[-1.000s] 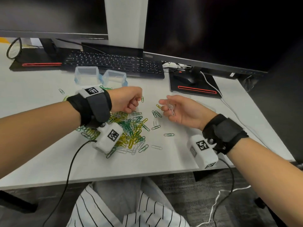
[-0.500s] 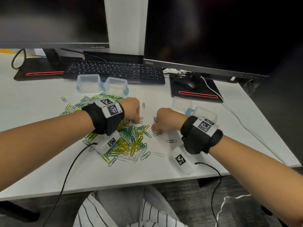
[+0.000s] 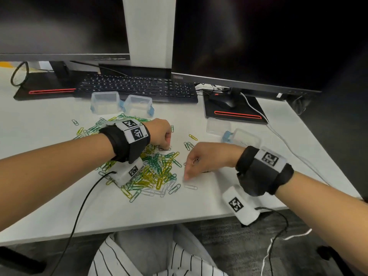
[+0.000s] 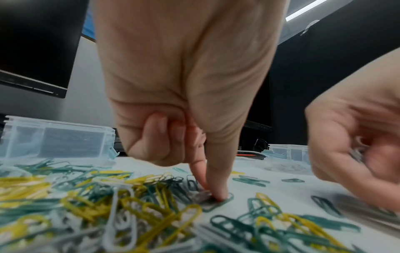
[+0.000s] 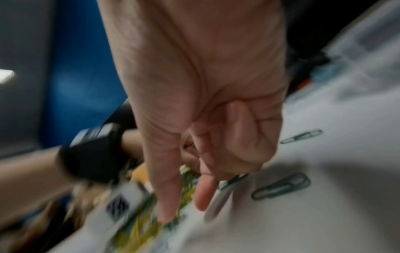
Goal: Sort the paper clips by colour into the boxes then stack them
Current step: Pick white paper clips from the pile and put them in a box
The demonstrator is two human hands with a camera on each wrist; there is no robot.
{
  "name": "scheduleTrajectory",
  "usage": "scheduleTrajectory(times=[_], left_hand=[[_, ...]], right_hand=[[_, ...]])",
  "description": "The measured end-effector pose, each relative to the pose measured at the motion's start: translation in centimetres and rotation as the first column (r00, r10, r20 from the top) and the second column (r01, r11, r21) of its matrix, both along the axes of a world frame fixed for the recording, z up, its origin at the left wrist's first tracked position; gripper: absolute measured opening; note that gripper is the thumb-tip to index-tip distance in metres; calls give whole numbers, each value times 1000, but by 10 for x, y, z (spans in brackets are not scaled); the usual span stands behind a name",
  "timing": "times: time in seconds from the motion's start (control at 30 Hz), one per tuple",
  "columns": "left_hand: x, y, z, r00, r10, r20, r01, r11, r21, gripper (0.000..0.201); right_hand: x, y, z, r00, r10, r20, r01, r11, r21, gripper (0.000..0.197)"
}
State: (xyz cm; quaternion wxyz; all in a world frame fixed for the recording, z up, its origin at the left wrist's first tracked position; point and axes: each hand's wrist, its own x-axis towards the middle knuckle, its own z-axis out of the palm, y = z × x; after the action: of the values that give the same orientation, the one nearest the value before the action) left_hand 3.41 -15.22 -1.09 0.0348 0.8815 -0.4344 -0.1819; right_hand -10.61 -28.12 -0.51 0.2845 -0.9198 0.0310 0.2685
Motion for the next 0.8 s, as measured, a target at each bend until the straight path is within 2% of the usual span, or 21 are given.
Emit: scheduleTrajectory(times=[0.03, 0.13, 0.2, 0.27, 0.33, 0.37, 0.4, 0.43, 0.47, 0.5, 0.53, 0.57, 0.6, 0.63, 0.67, 0.7, 0.73, 0.8], left_hand=[[1, -1, 0, 1000, 2, -16, -2, 1000, 18, 12], [-1, -1, 1, 998, -15, -66, 19, 998, 65, 16], [-1, 0, 3, 996, -13, -92, 20, 997, 81, 19], [1, 2, 6, 993, 5, -121, 5, 997, 80, 24], [1, 5, 10, 978, 57, -202, -49, 998, 47, 26], [-1, 6, 12, 944, 109, -310, -115, 993, -2, 24], [-3, 7, 13, 863, 170, -476, -222, 973, -56, 22], [-5, 8, 15, 732, 203, -651, -345, 934, -97, 20], [-5, 9, 16, 587, 190, -787, -448, 886, -121, 19], [-5, 10, 17, 462, 146, -874, -520, 844, -134, 19], [-5, 11, 19, 357, 90, -930, -566, 813, -138, 18], [-6, 10, 21, 267, 25, -963, -598, 788, -145, 18], [-7, 7, 24, 182, -38, -983, -634, 759, -147, 18], [-10, 3, 27, 105, -92, -990, -675, 725, -139, 17], [-15, -2, 31, 39, -140, -989, -707, 696, -126, 16], [-21, -8, 35, 4, -177, -984, -737, 665, -123, 17], [-28, -15, 39, -8, -211, -977, -769, 626, -129, 18], [-41, -31, 48, 7, -264, -965, -800, 578, -163, 23]], right_hand=[[-3, 5, -1, 998, 60, 12, -58, 994, -96, 29], [-8, 19, -5, 984, 169, 49, -155, 964, -215, 25], [-8, 22, -6, 970, 243, 33, -228, 943, -243, 16], [-7, 23, -7, 957, 291, 7, -279, 924, -261, 16], [-5, 20, -7, 951, 309, 8, -294, 912, -284, 18], [-5, 18, -6, 951, 308, 26, -288, 913, -290, 20], [-4, 13, -5, 956, 288, 56, -261, 924, -280, 22], [-3, 8, -3, 967, 237, 95, -212, 952, -221, 23], [-1, 2, -1, 984, 127, 123, -119, 990, -77, 22], [1, -5, 1, 993, -41, 108, 22, 985, 170, 19], [3, -11, 1, 975, -223, 16, 190, 868, 459, 16], [6, -17, 0, 925, -356, -130, 342, 638, 690, 12], [9, -23, -1, 868, -410, -280, 440, 377, 815, 8], [10, -27, -2, 825, -408, -392, 486, 157, 860, 2], [11, -28, -4, 782, -406, -472, 510, -17, 860, 6], [10, -28, -7, 744, -400, -536, 522, -152, 839, 12], [9, -28, -9, 703, -402, -587, 536, -243, 809, 12], [6, -26, -15, 642, -387, -662, 562, -349, 750, 17]])
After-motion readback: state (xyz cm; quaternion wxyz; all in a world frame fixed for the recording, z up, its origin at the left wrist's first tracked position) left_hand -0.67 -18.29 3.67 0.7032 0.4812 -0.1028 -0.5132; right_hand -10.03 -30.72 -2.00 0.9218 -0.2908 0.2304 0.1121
